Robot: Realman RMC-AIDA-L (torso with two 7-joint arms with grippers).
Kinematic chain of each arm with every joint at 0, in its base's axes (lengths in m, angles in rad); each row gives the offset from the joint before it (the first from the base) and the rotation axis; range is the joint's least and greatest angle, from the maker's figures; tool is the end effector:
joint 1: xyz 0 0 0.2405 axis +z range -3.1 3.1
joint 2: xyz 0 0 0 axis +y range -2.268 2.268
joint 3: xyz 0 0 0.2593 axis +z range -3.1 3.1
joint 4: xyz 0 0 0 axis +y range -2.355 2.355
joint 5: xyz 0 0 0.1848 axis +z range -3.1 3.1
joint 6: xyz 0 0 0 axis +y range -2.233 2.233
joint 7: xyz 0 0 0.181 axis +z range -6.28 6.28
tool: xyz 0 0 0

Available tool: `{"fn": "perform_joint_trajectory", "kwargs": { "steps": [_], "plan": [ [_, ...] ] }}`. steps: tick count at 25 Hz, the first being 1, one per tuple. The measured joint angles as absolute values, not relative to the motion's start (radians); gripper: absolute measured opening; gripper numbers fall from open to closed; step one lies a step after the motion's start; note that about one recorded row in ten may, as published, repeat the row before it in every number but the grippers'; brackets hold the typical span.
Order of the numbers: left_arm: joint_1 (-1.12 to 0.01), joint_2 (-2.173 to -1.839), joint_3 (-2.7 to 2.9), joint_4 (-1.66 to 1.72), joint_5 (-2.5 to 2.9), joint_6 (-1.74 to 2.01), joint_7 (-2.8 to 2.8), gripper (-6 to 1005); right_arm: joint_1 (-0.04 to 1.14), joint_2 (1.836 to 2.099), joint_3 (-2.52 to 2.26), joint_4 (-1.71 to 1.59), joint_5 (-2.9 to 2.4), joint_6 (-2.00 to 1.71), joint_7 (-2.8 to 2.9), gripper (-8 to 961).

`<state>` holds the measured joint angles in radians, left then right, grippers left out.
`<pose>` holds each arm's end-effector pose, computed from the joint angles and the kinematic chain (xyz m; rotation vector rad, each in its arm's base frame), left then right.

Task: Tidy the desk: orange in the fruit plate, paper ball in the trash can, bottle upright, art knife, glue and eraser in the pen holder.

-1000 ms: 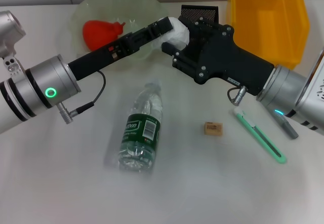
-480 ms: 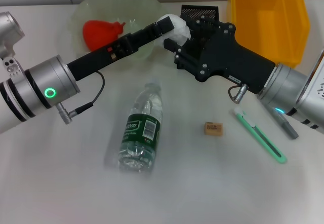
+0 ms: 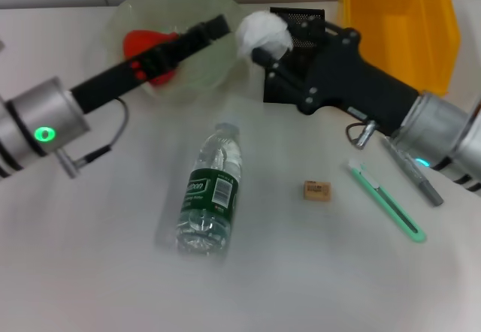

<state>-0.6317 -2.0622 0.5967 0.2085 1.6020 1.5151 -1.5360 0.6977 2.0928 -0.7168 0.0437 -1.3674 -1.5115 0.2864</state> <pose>-0.1935 0.3510 -0.0365 -2.2997 -1.2302 -1.4068 0.1692 0.3399 -0.0695 -2.2418 -0.0272 1.0648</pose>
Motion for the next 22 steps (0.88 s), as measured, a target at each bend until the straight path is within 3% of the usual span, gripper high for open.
{"fn": "perform_joint_trajectory", "kwargs": {
  "steps": [4,12,22],
  "plan": [
    [-0.568,-2.045,0.669,0.334,1.619,1.586,-1.517,789,0.641,2.087,-0.622,-0.018,-1.367,-1.562,0.400,485],
    [-0.556,-2.036,0.716,0.348,1.623,1.641,-1.472,789,0.569,2.082,-0.412,-0.081,-1.367,-1.521,0.480,517],
    [-0.555,-2.035,0.834,0.372,1.630,1.681,-1.356,788,0.598,2.082,-0.356,-0.162,-1.367,-1.263,0.644,573]
  ]
}}
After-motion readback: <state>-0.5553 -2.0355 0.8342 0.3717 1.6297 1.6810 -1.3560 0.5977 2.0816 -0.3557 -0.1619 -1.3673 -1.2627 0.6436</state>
